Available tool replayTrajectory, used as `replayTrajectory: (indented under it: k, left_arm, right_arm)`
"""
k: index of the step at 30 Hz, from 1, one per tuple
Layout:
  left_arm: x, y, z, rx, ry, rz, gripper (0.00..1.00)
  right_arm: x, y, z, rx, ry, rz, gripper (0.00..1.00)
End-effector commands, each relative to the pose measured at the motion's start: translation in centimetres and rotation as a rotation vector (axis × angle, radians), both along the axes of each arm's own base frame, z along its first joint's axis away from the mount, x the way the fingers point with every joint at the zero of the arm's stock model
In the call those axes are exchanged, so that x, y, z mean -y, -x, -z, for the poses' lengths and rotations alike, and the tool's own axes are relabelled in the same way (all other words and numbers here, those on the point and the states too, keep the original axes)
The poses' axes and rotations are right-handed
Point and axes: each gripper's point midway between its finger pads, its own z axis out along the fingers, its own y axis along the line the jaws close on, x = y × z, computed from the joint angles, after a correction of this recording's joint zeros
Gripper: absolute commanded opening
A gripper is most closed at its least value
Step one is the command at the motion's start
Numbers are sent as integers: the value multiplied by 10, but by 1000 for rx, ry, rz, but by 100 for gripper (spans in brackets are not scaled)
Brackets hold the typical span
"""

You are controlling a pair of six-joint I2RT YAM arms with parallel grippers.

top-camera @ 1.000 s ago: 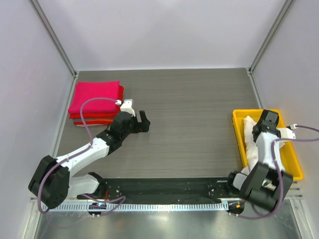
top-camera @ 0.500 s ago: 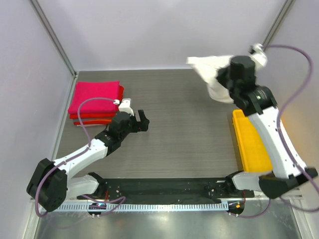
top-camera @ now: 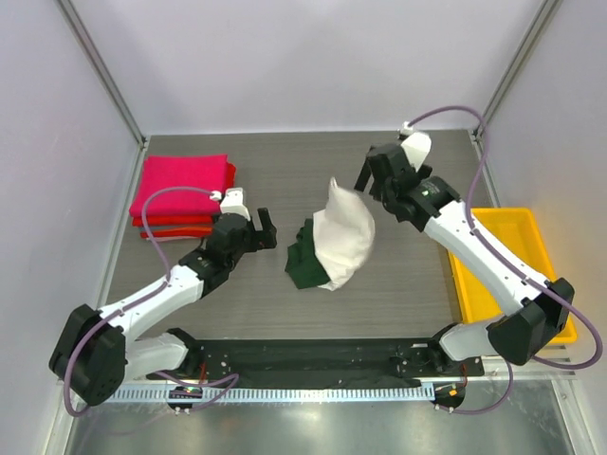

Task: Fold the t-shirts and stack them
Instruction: Move the tshirt to the center of the board, then flatten the tshirt out

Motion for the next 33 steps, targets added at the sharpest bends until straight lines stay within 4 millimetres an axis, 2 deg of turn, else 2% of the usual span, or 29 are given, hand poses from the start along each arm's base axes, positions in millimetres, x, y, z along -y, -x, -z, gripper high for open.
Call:
replayTrajectory:
  k: [1,2,3,4,6,7,9,10,12,13,14,16,18,21,22,25,30,33]
  left_arm:
    - [-3,-7,-6,1,-15,-40,98]
    - [-1,-8,-6,-4,-14,-32,98]
    - [2,-8,-5,-11,-13,-18,98]
    - [7,-7,-4,-18,-7,7,98]
    - [14,-7,1,-31,-1,39,98]
    - [22,-5,2,-41,5,85,98]
    - [33,-6,2,-51,18,135,97]
    - [40,-5,12,-82,12,174,93]
    - [63,-1,10,-105,55,283,85]
    - [72,3,22,-144,58,333,76]
    - [84,6,20,-154,88,393,72]
    - [92,8,34,-202,89,434,63]
    - [103,11,36,-236,107,482,60]
    - [108,13,42,-260,105,507,55]
    - [109,14,42,-256,104,511,48]
    - [115,20,39,-257,121,554,39]
    - [109,19,53,-318,62,504,38]
    - [111,32,51,-361,100,532,40]
  right_arm:
    - [6,12,46,-68,45,-23,93]
    - [-2,13,53,-74,37,-80,85]
    - [-4,18,58,-78,27,-102,83]
    - [-4,26,78,-115,40,-127,82]
    - [-15,31,84,-106,1,-207,81]
    - [-16,37,99,-131,7,-227,81]
    - [-23,38,105,-132,-13,-266,77]
    - [-23,41,113,-148,-13,-273,73]
    - [-34,43,118,-163,-47,-320,71]
    - [-40,43,127,-176,-60,-337,68]
    - [-45,45,131,-187,-78,-356,66]
    - [-59,51,145,-228,-116,-417,65]
    - [-64,52,152,-233,-125,-430,62]
    - [-61,51,156,-236,-117,-411,61]
    - [-62,50,156,-233,-118,-415,61]
    - [-60,50,154,-218,-117,-414,61]
    - [-60,52,157,-224,-126,-412,62]
    - [-61,50,155,-218,-117,-414,62]
